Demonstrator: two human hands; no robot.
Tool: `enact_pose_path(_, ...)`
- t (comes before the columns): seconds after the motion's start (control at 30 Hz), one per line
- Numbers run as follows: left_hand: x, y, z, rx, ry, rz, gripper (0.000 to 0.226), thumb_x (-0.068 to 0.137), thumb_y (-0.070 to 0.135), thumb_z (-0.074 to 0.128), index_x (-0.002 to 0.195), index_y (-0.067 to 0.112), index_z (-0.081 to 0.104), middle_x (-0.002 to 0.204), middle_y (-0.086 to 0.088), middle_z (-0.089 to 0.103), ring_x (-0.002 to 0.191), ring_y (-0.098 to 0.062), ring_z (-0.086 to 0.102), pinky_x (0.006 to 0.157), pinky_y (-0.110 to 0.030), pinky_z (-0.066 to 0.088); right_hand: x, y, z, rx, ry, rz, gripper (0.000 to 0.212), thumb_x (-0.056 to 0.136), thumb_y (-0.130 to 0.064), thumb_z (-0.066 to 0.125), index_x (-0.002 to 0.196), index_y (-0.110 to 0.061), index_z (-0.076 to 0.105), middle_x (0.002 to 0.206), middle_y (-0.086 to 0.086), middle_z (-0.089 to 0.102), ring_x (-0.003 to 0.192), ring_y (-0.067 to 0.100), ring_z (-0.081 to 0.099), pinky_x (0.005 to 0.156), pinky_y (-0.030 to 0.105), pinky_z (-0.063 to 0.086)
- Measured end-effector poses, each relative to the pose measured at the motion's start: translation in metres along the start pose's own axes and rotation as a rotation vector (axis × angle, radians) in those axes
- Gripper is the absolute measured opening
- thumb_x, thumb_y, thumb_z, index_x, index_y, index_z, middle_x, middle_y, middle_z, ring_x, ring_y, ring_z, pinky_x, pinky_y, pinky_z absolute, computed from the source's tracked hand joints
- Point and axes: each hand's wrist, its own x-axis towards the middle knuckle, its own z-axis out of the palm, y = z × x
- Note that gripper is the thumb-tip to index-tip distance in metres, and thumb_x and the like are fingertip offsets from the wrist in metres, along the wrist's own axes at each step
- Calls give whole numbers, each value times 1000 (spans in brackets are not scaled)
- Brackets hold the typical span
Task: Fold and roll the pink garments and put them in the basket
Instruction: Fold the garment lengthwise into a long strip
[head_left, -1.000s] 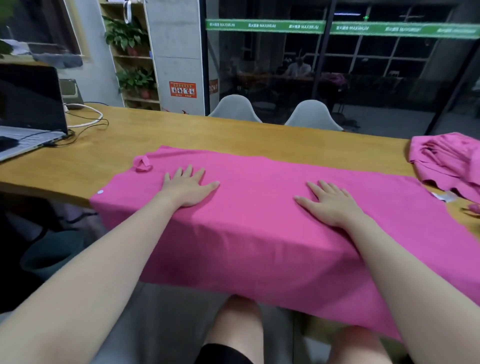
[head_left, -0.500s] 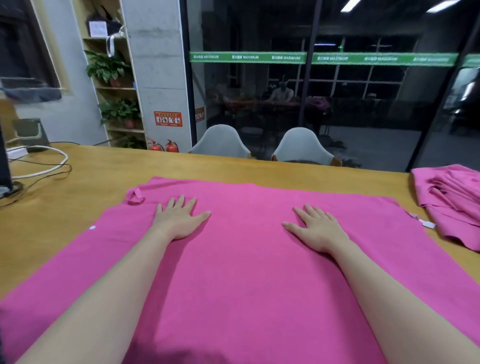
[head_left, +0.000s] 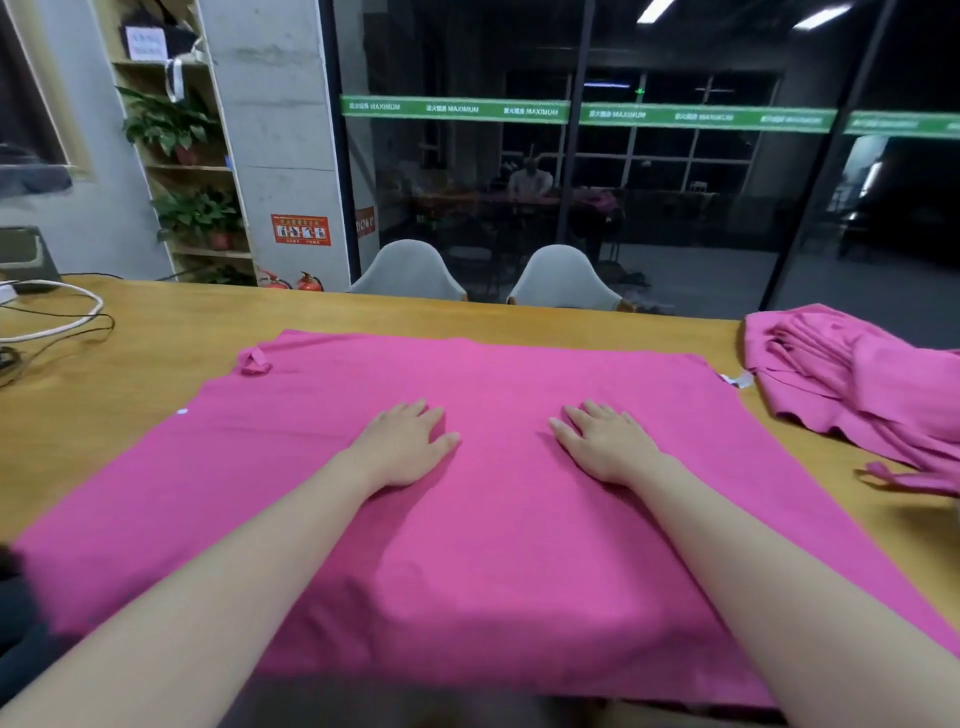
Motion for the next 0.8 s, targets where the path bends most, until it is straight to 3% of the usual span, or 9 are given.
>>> enact_pose_path(0.17, -35, 38, 0, -13, -65, 8, 81, 98, 72, 29, 163, 24, 19, 170, -10, 13, 156, -29, 13, 127, -44, 11, -60, 16, -7, -46, 11, -13, 92, 86, -78, 2, 151, -28, 42, 156, 10, 40, 147, 28, 32, 121, 50, 23)
enact_pose_path(0.37, -53, 27, 6, -33, -25, -96, 98, 84, 90, 20, 163, 32, 15, 171, -5, 10, 157, -26, 8, 127, -49, 7, -99, 27, 0, 8, -23, 42, 79, 96, -76, 17, 162, -32, 17, 171, 3, 11, 158, 22, 6, 127, 46, 5)
enact_pose_path(0.8, 32, 11, 10, -2, 1, -94, 98, 83, 91, 17, 163, 35, 10, 171, -1, 5, 158, -23, 3, 127, -49, 3, -22, 44, 2, 12, -9, 64, 81, 94, -78, 18, 162, -34, 16, 171, -1, 9, 158, 19, 5, 127, 45, 5)
